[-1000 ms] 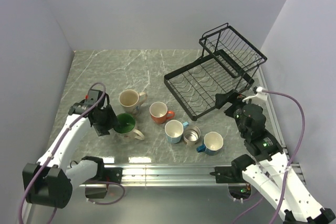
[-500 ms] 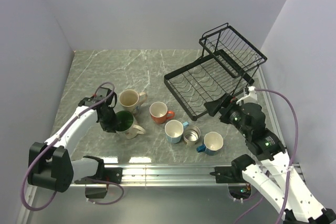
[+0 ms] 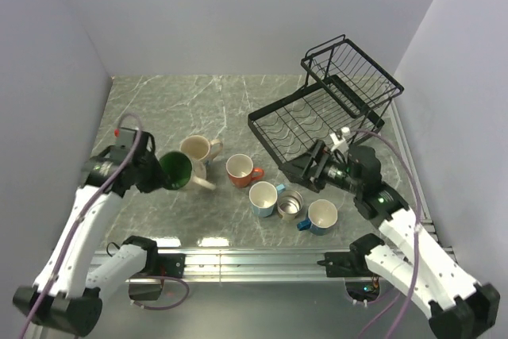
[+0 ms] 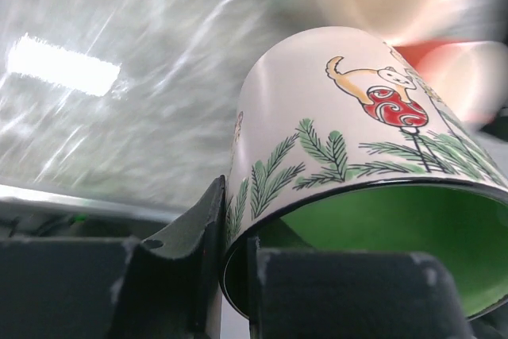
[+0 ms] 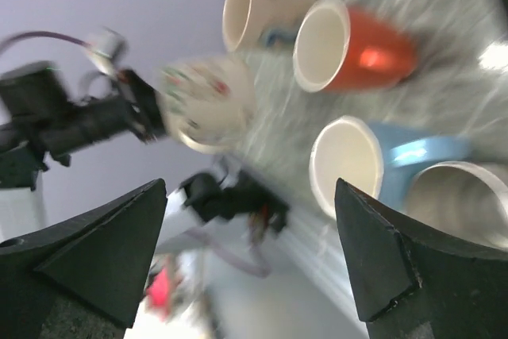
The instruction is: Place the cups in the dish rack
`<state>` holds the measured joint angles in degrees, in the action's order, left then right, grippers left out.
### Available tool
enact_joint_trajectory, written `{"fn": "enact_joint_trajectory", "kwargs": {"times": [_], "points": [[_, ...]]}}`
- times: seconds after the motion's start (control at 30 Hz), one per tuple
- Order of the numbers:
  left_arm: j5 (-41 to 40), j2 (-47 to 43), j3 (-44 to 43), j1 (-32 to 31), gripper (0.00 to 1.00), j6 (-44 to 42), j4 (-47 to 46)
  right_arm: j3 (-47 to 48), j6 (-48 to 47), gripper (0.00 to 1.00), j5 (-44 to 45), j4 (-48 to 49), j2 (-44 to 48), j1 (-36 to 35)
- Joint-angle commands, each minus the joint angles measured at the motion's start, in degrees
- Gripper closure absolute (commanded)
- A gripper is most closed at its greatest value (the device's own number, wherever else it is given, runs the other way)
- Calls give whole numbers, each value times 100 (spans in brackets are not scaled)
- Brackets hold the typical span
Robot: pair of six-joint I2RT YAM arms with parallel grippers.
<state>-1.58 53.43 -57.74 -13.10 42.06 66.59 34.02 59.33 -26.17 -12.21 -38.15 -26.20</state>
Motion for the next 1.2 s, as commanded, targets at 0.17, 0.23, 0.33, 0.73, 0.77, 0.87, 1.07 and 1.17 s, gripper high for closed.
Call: {"fn": "enact_joint_trajectory", "kwargs": {"times": [0.17,0.23,0.33,0.73,0.77,0.87,1.07,1.17], "points": [[1300,-939,-1398,-26,100,-75,-1585,1534,1722,8,-1988,2065,-1677,-544],[1581,-1053,-1355,-26,100,-58,-2391,1835,1801,8,-1944,2064,-2001,-850],[1951,-1002,-1258,-26,100,-40,-3140,2170,2222,8,-2084,2573,-2449,-1080],[2575,-755,-1214,-26,100,364,-4443,2469,3233,11,-2032,4435,-3531,-1696],[2610,-755,-1188,-26,100,381,-4479,2478,3312,12,-1989,4568,-3602,-1713],[2698,-746,-1117,-26,100,408,-4532,2530,3646,13,-1901,5069,-3813,-1722],[2699,-808,-959,-34,100,425,-4628,3013,3814,35,-1997,5246,-4244,-1784],[2611,-782,-941,-34,100,443,-4672,3119,3831,59,-2006,5237,-4394,-1801]]}}
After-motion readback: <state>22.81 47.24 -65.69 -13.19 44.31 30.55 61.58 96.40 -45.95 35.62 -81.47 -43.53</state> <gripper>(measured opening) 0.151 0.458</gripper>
